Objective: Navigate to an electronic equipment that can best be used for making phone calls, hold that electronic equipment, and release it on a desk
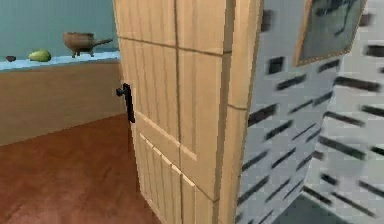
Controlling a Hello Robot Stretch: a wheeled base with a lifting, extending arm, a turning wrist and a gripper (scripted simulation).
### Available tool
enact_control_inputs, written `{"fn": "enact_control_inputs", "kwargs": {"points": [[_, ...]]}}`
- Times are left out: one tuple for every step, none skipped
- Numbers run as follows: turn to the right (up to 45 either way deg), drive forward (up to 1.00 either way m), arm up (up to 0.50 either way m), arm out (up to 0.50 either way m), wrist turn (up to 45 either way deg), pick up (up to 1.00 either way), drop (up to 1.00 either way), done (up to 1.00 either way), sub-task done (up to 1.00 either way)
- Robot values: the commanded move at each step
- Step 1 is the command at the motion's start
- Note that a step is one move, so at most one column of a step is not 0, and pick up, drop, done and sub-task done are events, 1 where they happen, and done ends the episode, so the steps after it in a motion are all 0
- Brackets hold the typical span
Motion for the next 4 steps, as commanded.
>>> {"fn": "enact_control_inputs", "kwargs": {"points": [[3.0, 0.0, 0.0, 0.0, 0.0, 0.0, 0.0, 0.0, 0.0], [45.0, 0.0, 0.0, 0.0, 0.0, 0.0, 0.0, 0.0, 0.0], [45.0, 0.0, 0.0, 0.0, 0.0, 0.0, 0.0, 0.0, 0.0], [12.0, 0.0, 0.0, 0.0, 0.0, 0.0, 0.0, 0.0, 0.0]]}}
